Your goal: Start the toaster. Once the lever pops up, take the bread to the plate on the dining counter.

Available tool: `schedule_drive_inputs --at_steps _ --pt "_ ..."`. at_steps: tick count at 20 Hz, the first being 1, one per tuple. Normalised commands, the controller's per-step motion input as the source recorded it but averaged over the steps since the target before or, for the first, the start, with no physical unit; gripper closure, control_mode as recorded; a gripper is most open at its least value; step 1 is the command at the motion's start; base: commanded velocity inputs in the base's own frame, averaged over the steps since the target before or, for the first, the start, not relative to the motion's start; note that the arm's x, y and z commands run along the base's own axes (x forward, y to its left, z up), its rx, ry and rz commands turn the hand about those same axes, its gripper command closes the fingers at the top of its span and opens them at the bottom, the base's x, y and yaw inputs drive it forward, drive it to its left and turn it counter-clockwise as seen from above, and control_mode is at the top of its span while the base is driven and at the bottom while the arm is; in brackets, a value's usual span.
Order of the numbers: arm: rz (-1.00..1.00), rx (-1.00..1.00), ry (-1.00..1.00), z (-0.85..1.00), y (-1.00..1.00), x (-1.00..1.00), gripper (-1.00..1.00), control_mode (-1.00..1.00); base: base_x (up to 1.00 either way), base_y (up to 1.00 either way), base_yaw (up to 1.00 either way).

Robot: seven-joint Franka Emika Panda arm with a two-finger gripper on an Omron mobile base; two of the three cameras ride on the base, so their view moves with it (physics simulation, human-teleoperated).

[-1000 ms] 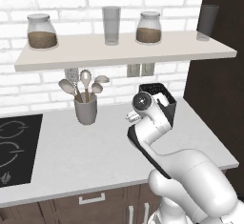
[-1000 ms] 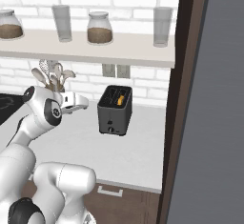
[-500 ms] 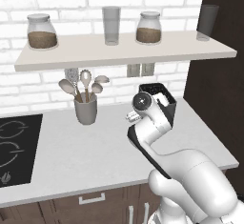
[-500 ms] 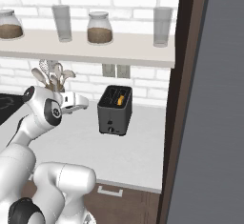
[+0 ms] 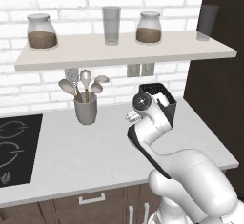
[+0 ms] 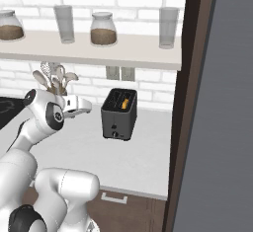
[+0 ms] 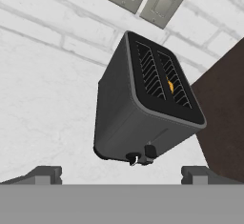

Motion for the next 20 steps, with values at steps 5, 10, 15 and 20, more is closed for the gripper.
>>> schedule_drive_inputs --at_steps 5,10,15,20 --pt "0.00 0.00 0.00 0.00 0.00 0.00 -1.00 -1.00 0.00 0.00 0.00" --pt "0.00 0.00 0.00 0.00 0.00 0.00 -1.00 -1.00 0.00 0.00 0.00" --pt "0.00 0.00 0.00 0.00 0.00 0.00 -1.00 -1.00 0.00 0.00 0.00" --pt "0.00 0.00 0.00 0.00 0.00 0.00 -1.00 -1.00 0.00 0.00 0.00"
